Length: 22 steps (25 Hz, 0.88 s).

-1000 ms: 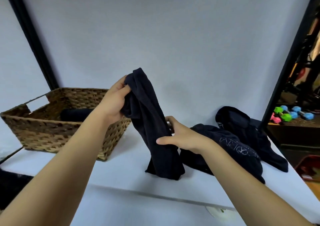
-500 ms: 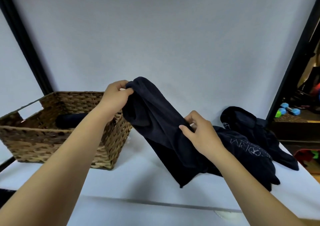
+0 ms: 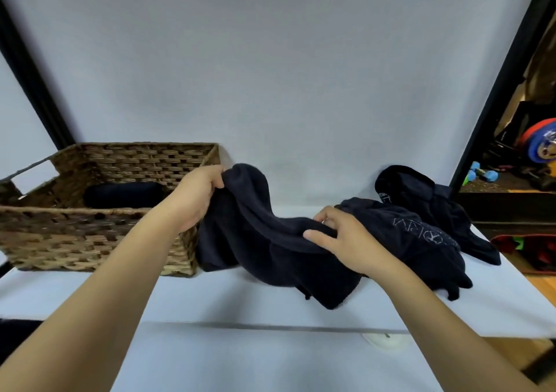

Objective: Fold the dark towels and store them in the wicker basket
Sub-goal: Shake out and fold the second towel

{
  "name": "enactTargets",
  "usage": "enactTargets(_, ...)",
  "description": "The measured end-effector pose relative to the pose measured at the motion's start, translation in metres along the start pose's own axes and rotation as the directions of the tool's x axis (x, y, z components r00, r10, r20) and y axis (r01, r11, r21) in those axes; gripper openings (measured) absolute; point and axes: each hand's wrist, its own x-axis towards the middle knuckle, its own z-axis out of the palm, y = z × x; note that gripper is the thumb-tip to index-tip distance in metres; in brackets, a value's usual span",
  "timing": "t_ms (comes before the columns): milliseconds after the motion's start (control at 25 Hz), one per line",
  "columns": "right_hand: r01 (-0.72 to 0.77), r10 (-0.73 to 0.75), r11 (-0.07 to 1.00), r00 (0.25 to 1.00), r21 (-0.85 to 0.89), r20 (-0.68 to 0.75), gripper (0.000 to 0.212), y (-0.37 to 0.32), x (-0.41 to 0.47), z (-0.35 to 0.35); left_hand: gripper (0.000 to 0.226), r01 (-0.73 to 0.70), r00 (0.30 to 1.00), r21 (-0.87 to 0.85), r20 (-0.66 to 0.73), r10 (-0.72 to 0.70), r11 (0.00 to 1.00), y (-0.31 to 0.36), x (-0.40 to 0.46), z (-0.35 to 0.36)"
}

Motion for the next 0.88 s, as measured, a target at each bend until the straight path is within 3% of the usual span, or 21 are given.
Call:
enactTargets(40, -0.029, 0.037, 0.995, 0.995, -0.090, 0.094, 0.017, 0.008, -0.005, 0.002, 0.014, 0.056, 0.996, 0.078, 0.071, -0.061, 0.995, -0.013, -0.008, -0.002)
enactTargets(120, -0.065, 0.117, 0.969, 0.970, -0.240, 0.212, 0.020, 0.021, -0.016, 0.003, 0.039, 0.101, 0.980, 0.371, 0.121, -0.156, 0.923, -0.035, -0.026, -0.001)
enactTargets(200, -0.047, 0.167, 0.929, 0.938, -0.366, 0.305, 0.023, 0.030, -0.026, 0.005, 0.054, 0.030, 0.987, 0.660, 0.098, -0.125, 0.751, -0.061, -0.037, 0.001)
enactTargets(280, 0.031, 0.180, 0.863, 0.913, -0.504, 0.365, 0.028, 0.039, -0.033, 0.008, 0.045, -0.012, 0.985, 0.846, 0.103, -0.140, 0.533, -0.080, -0.039, -0.001)
enactTargets(360, 0.067, 0.171, 0.819, 0.920, -0.570, 0.354, 0.024, 0.043, -0.040, 0.007, 0.024, 0.029, 0.955, 0.917, 0.092, -0.282, 0.397, -0.085, -0.038, -0.005)
enactTargets(440, 0.054, 0.113, 0.858, 0.951, -0.511, 0.289, 0.020, 0.045, -0.045, 0.002, 0.016, 0.048, 0.932, 0.946, 0.073, -0.356, 0.320, -0.079, -0.037, 0.002)
enactTargets(560, -0.013, 0.053, 0.975, 0.983, -0.223, 0.174, 0.019, 0.043, -0.056, -0.004, 0.037, 0.006, 0.981, 0.972, 0.041, -0.191, 0.236, -0.072, -0.035, 0.030)
enactTargets(640, -0.036, 0.058, 0.990, 0.984, -0.136, 0.166, 0.017, 0.046, -0.062, -0.004, 0.057, 0.045, 0.996, 0.986, -0.032, -0.083, 0.160, -0.076, -0.025, 0.041)
enactTargets(760, -0.029, 0.093, 0.963, 0.968, -0.268, 0.232, 0.014, 0.058, -0.068, -0.002, 0.080, 0.101, 0.973, 0.995, -0.101, -0.207, -0.010, -0.085, -0.011, 0.046)
enactTargets(800, -0.003, 0.093, 0.942, 0.964, -0.336, 0.251, 0.013, 0.062, -0.069, -0.003, 0.079, 0.092, 0.961, 0.995, -0.096, -0.258, -0.026, -0.087, -0.007, 0.046)
enactTargets(880, 0.014, 0.081, 0.932, 0.965, -0.361, 0.248, 0.013, 0.067, -0.070, -0.004, 0.051, 0.069, 0.940, 0.997, -0.057, -0.337, 0.024, -0.086, -0.001, 0.047)
